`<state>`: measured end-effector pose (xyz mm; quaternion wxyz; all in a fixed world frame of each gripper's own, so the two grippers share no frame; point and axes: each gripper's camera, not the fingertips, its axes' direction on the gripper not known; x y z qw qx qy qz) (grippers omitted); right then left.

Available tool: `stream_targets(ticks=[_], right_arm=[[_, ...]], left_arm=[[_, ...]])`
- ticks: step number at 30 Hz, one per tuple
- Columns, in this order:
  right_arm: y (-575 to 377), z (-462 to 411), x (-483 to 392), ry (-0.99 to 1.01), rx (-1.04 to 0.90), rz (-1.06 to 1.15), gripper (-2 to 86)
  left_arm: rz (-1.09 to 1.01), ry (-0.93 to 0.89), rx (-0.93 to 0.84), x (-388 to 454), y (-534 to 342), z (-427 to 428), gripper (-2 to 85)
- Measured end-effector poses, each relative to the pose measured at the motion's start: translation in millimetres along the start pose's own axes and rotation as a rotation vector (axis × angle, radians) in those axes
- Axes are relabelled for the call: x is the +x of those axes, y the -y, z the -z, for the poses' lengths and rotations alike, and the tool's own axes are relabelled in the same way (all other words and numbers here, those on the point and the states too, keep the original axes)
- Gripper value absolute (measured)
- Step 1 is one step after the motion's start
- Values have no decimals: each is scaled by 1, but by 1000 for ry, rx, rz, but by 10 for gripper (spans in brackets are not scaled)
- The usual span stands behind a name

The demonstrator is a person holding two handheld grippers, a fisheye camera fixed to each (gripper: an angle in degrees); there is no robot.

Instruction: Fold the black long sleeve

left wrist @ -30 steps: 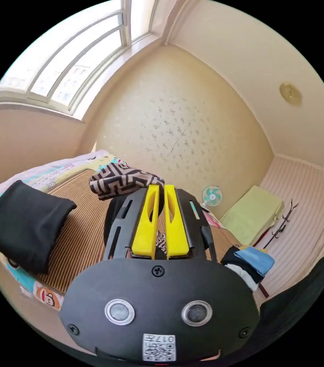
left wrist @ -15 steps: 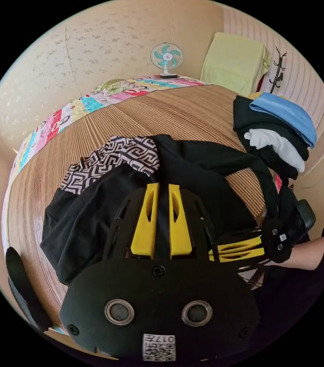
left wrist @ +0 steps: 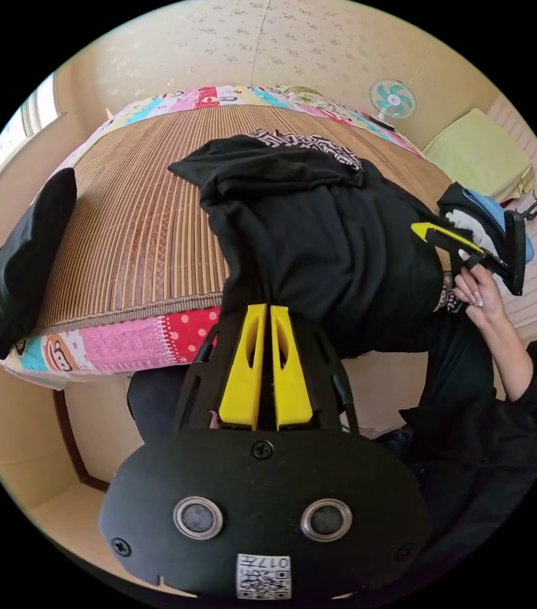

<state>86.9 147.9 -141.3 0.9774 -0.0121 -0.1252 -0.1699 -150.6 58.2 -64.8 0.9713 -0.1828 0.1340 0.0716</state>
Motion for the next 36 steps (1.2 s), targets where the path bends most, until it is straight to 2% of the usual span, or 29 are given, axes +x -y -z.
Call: stream_targets(ticks=[1,3,6,9,12,17,23,26,28,29,33,35,36], right_arm=[[-3,-17,3,-75,-149,27,3],[-13,-13,2,-65,-142,83,3],[-11,-5,-6,-106,-290,123,5],[13,9,-9,-168,-236,118,10],[72,8,6,-45,-135,44,22],[176,-54,27,40,-216,-55,82],[233,-135,36,-107,-349,-76,97],[239,-108,46,-34,-249,-134,56],[231,-54,53,116,-16,-151,37],[226,-40,58,136,34,-167,35],[156,0,120,112,287,-449,30],[124,-16,153,81,232,-581,30],[106,-32,173,79,146,-637,31]], left_arm=[[-8,50,-6,7,-5,1,1],[4,128,-36,14,-11,2,-3],[97,152,-64,10,-20,5,-4],[209,26,38,-7,-35,20,-4],[308,-45,108,-24,-44,34,-4],[324,-54,164,-32,-48,55,-8],[283,-85,185,-28,-56,58,-8],[297,-116,183,-30,-59,55,-7],[289,-150,188,-31,-60,52,-8],[284,-153,182,-31,-60,51,-8],[246,-169,166,-28,-57,46,-9],[234,-184,171,-27,-56,46,-9],[226,-187,171,-25,-55,45,-9]])
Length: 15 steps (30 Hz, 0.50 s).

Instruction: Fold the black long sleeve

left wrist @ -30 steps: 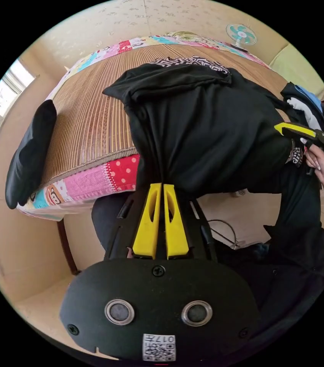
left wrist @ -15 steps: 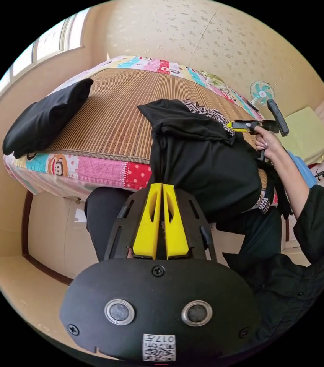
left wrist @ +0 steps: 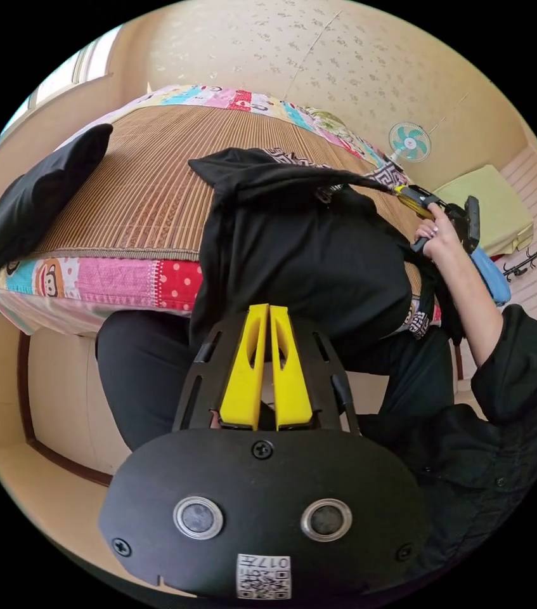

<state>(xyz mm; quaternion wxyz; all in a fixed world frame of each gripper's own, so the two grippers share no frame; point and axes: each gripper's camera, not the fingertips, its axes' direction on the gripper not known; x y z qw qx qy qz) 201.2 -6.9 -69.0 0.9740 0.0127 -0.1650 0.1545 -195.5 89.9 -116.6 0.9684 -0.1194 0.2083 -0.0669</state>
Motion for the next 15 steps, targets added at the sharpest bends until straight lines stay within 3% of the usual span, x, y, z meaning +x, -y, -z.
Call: stream_targets(ticks=[2,4,8,15], right_arm=[[-9,-12,36,-19,-83,-74,34],[-16,0,57,84,-109,-69,44],[-23,52,51,51,-65,62,65],[-63,127,78,-153,-36,164,63]], left_arm=[[-14,-2,-1,4,0,-1,-9],[-38,-7,-5,10,1,-1,-9],[-89,10,21,23,1,0,-8],[-200,71,124,28,95,0,20]])
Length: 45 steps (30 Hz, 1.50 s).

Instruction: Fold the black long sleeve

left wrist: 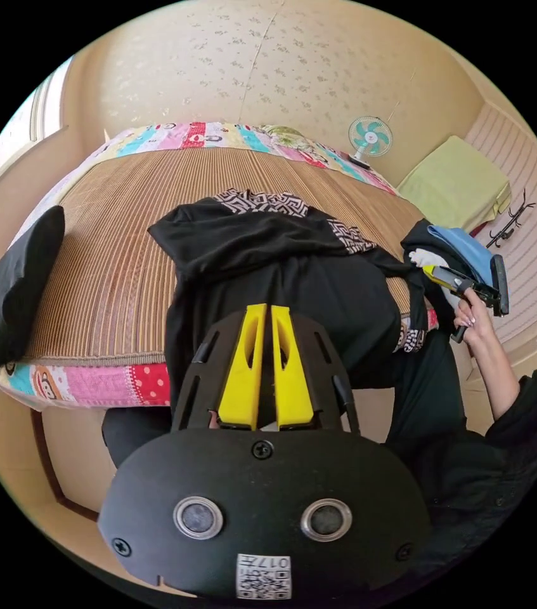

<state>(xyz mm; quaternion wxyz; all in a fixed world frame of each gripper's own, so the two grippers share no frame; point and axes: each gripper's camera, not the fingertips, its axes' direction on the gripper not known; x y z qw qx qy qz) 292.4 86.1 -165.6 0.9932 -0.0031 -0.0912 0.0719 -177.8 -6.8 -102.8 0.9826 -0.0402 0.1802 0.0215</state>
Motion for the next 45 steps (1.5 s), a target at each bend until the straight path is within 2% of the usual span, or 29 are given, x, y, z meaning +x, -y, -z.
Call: stream_targets(ticks=[3,6,8,10,12,15,17,20,21,25,27,30,34,38,41,43,45], right_arm=[[-18,6,14,-63,-47,1,66],[-33,7,17,-51,-96,13,72],[-39,5,10,-44,-124,39,76],[-43,-2,-6,5,-146,99,84],[-43,-16,-17,47,-186,128,90],[-40,-63,-23,11,-333,112,98],[-38,-70,-21,15,-343,74,103],[-40,-51,-1,98,-250,-73,107],[-43,-46,17,157,-240,-183,109],[-70,-51,79,398,-297,-561,107],[-79,-53,93,438,-279,-642,109],[-78,-59,104,355,-243,-665,119],[-58,-61,91,108,-180,-493,117],[-43,-66,76,125,-275,-354,74],[-44,-14,64,31,-93,-288,38],[-42,44,47,-115,95,-224,28],[-34,82,35,-132,202,-174,24]], left_arm=[[17,55,-35,-24,44,-31,18],[71,141,-290,-62,65,-82,-2],[132,75,-243,-83,61,-74,-5],[251,226,-190,-103,48,-51,-7],[330,290,-140,-112,31,-35,-9],[394,166,-65,-117,0,-13,-10],[402,117,-33,-110,-17,0,-10],[324,55,1,-86,-38,18,-10],[302,43,3,-76,-47,22,-10],[269,-41,-1,-47,-71,24,-10],[259,-60,-2,-38,-76,21,-10],[247,-47,-4,-31,-75,18,-10],[240,-87,25,-30,-66,26,-10],[199,-60,57,-28,-60,40,-9],[198,-34,84,-34,-64,51,-9],[207,5,106,-37,-70,56,-8],[191,-29,118,-34,-70,56,-5]])
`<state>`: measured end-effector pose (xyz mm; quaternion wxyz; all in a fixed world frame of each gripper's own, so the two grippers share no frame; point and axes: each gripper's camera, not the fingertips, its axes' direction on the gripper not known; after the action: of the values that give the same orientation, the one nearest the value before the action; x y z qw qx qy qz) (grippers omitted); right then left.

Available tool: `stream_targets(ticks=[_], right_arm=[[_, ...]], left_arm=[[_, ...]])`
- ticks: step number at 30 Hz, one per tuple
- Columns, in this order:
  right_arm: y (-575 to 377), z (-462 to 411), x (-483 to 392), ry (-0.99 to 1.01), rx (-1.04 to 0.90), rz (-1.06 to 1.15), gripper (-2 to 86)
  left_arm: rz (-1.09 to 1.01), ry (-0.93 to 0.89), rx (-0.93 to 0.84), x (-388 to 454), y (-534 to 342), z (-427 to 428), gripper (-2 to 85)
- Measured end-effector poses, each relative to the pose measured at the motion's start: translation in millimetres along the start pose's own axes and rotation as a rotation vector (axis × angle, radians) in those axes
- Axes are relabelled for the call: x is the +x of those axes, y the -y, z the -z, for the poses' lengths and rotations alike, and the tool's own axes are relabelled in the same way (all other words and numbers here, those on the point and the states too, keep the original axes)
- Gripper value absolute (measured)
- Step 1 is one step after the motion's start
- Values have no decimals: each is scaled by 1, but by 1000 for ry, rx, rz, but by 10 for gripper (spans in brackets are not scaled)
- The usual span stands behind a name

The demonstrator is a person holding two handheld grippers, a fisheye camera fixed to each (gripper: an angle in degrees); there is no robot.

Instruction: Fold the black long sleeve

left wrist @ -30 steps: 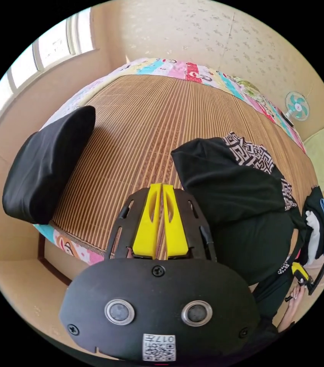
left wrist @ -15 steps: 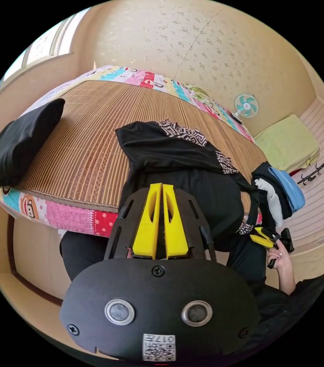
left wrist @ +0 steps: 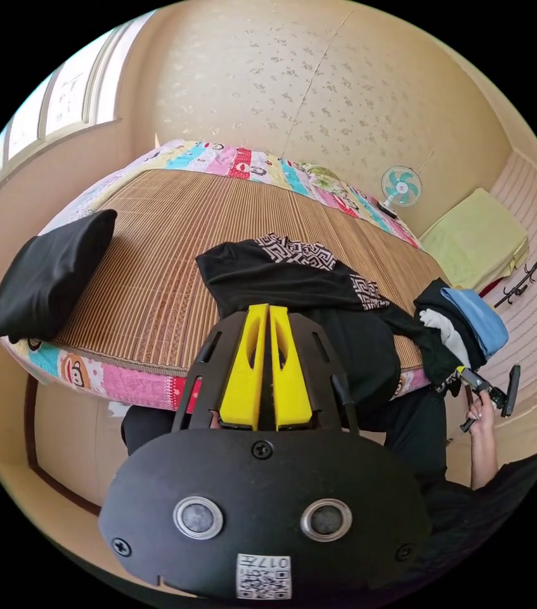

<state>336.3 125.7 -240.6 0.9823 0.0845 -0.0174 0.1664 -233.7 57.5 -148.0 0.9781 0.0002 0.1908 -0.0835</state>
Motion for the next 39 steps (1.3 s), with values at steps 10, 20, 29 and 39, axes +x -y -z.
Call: stream_targets(ticks=[10,20,29,39], right_arm=[[89,17,-58,670,-227,201,24],[64,-59,-167,764,-455,495,77],[11,-143,-121,520,-537,438,97],[-4,-226,-101,943,-531,-102,76]], left_arm=[[-586,-474,-57,189,19,-29,102],[-173,-378,-268,133,37,-106,113],[-30,-124,-388,47,-1,-94,101],[-130,-205,-272,79,41,-63,107]])
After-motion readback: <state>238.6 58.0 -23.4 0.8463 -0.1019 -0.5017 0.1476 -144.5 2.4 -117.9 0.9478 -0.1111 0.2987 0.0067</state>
